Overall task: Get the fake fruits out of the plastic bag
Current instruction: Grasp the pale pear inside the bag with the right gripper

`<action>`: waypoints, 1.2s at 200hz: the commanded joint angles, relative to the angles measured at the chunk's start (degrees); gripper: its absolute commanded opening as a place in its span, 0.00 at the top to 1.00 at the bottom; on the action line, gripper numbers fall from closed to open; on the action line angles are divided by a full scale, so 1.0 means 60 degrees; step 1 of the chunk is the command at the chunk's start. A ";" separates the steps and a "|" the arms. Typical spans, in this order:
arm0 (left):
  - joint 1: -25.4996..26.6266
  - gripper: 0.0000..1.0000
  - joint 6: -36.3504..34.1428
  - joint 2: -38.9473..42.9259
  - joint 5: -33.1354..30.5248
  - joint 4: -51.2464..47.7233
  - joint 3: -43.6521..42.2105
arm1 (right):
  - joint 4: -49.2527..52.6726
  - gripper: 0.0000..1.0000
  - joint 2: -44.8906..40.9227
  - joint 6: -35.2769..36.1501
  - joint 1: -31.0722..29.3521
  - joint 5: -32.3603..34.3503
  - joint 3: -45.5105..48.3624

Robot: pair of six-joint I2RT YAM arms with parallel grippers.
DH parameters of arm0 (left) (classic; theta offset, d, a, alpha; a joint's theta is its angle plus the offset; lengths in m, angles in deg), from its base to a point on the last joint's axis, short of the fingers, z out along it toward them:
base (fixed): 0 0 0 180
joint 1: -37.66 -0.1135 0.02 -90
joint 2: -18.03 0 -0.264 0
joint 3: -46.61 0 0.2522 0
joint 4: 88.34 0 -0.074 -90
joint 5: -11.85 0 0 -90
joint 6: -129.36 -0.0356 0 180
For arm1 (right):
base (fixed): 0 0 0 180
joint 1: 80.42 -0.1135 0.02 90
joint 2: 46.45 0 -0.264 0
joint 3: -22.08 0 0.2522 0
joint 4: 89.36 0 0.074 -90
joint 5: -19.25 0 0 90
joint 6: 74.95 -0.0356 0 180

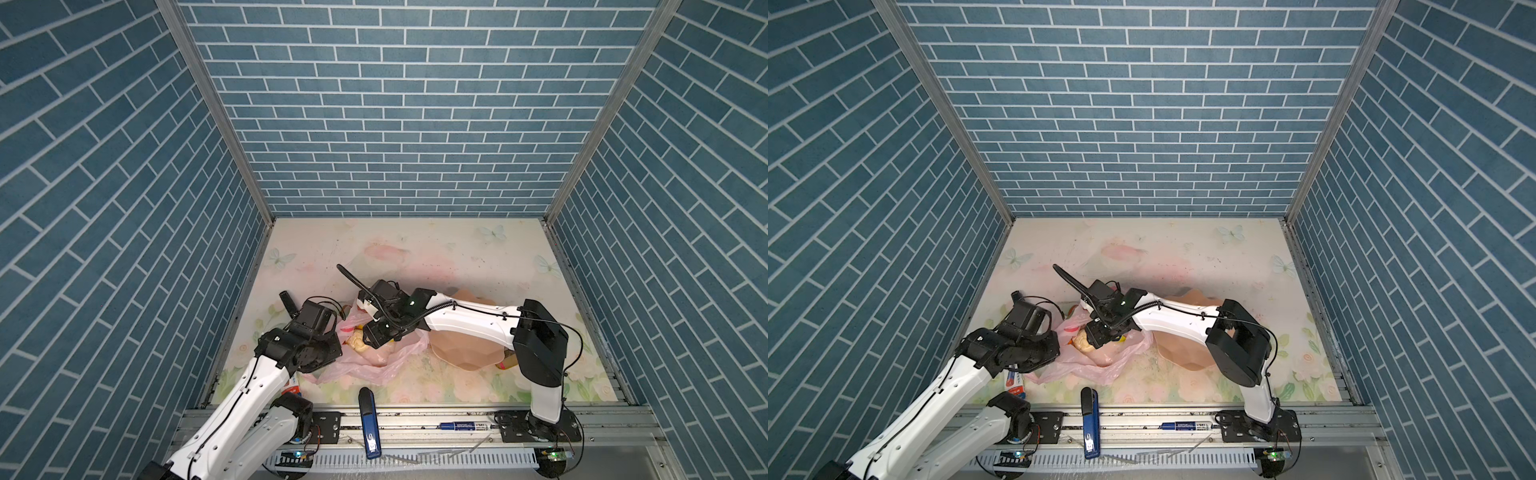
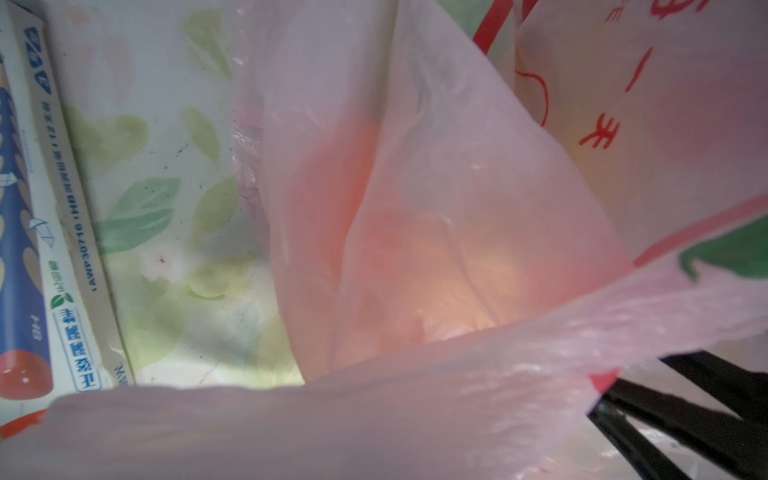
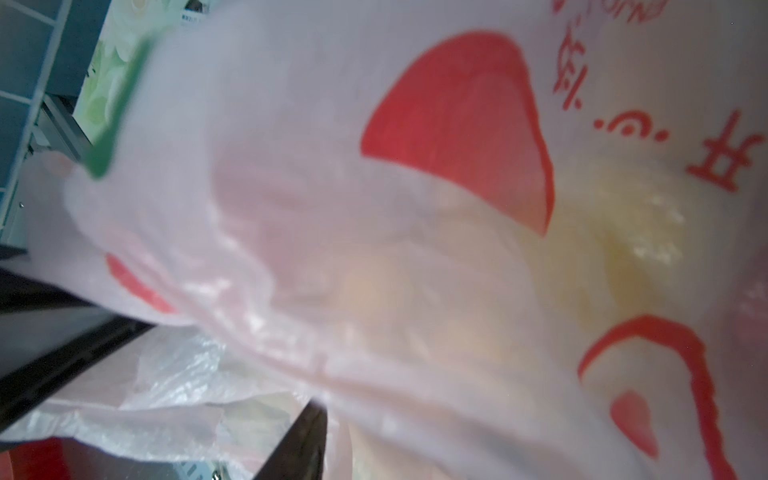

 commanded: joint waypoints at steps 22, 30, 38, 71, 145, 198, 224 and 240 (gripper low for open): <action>-0.0006 0.96 0.0364 0.0154 -0.0540 -0.0336 0.0084 | 0.0034 0.40 0.0730 -0.0190 0.0052 -0.0435 -0.0940; 0.0007 0.96 0.0399 0.0177 -0.0556 -0.0302 0.0076 | 0.0081 0.39 0.0815 -0.0190 0.0058 -0.0459 -0.1056; 0.0007 0.96 0.0401 0.0203 -0.0549 -0.0260 0.0063 | 0.0115 0.34 0.0921 -0.0187 0.0062 -0.0466 -0.1149; -0.0005 0.96 0.0434 0.0224 -0.0427 -0.0049 -0.0054 | 0.0160 0.26 0.1311 -0.0285 0.0096 -0.0510 -0.1581; -0.0002 0.96 0.0519 0.0399 -0.0337 0.0183 -0.0326 | 0.0699 0.32 0.1943 -0.0336 0.0115 -0.0469 -0.2160; 0.0002 0.96 0.0569 0.0286 -0.0351 0.0507 -0.0526 | 0.0794 0.33 0.2135 -0.0381 0.0113 -0.0562 -0.2209; 0.0003 0.96 0.0581 0.0196 -0.0337 0.0656 -0.0558 | 0.0775 0.35 0.2246 -0.0366 0.0113 -0.0638 -0.2263; -0.0002 0.96 0.0569 0.0165 -0.0348 0.0681 -0.0576 | 0.0794 0.37 0.2246 -0.0355 0.0127 -0.0671 -0.2318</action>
